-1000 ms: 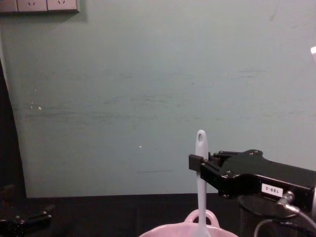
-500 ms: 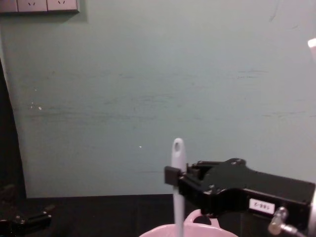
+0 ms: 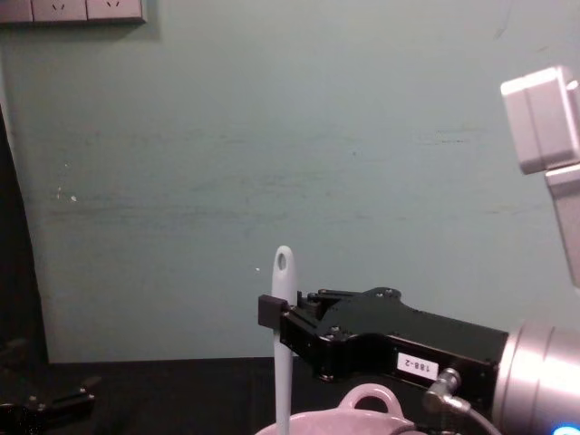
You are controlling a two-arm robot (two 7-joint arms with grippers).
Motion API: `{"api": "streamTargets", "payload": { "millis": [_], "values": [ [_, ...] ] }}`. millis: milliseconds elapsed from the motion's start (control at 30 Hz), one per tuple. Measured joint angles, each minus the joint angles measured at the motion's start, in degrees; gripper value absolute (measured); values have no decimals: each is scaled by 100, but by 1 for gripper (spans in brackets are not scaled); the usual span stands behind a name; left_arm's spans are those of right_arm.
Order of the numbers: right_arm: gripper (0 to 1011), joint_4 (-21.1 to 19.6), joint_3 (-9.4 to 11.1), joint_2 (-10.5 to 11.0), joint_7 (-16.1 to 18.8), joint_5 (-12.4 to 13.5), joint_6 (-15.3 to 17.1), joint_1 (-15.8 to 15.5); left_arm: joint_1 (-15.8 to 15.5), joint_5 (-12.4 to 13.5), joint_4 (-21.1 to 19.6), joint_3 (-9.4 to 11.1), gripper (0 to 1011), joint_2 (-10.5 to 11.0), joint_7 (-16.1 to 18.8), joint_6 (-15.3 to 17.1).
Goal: Use the one hand to pick up the spoon and stir the clear water in the bowl.
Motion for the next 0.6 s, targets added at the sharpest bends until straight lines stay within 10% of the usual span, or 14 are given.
{"api": "streamTargets", "payload": {
  "millis": [600],
  "values": [
    [125, 281, 472, 106, -409, 17, -31, 36, 0, 0, 0, 0, 1005, 0, 0, 0]
  ]
}}
